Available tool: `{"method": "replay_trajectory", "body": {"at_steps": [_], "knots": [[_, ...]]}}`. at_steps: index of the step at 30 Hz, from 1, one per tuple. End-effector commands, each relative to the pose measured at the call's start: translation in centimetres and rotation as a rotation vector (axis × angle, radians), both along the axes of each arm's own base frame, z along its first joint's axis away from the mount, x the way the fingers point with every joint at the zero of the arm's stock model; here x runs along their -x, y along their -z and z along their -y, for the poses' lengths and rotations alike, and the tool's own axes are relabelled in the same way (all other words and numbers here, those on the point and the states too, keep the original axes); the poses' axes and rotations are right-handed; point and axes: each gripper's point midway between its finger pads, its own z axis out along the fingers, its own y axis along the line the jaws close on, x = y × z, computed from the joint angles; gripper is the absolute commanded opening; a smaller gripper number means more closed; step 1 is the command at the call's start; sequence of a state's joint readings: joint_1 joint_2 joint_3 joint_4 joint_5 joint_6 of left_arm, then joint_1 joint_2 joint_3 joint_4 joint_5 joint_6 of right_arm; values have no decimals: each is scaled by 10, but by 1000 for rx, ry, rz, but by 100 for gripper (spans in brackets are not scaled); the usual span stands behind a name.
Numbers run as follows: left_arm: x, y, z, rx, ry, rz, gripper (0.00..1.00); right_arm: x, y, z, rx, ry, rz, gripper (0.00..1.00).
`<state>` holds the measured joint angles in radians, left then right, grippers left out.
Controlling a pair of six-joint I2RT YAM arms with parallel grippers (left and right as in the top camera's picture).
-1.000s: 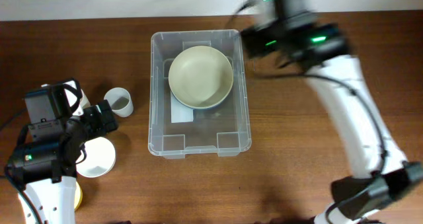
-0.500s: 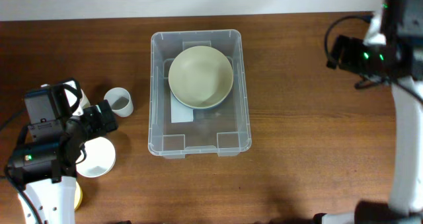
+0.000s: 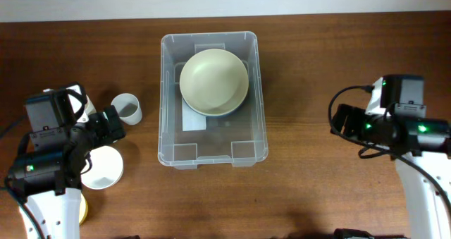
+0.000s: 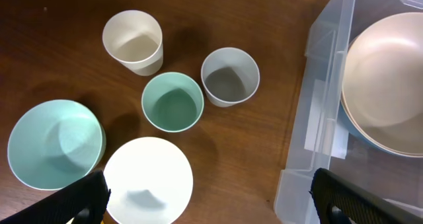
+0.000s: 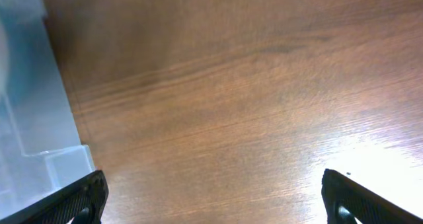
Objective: Pack container
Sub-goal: 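Release the bowl and retract the right gripper to the right side, then move the left gripper to the grey cup and grasp it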
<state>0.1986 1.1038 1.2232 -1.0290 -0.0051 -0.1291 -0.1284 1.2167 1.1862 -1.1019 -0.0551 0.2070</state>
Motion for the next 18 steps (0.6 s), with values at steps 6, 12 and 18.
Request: {"method": "replay_trajectory", "body": {"at_steps": [6,12,18], "knots": [[-52,-15,13,47,60,-128,99,-10,-7,-3,-11,-7,53,99],[-101,44,22,141,100,-320,99,-10,-7,-3,-11,-8,53,99],[-112,88,34,129,180,-434,100,-10,-7,-3,-11,-7,52,99]]}}
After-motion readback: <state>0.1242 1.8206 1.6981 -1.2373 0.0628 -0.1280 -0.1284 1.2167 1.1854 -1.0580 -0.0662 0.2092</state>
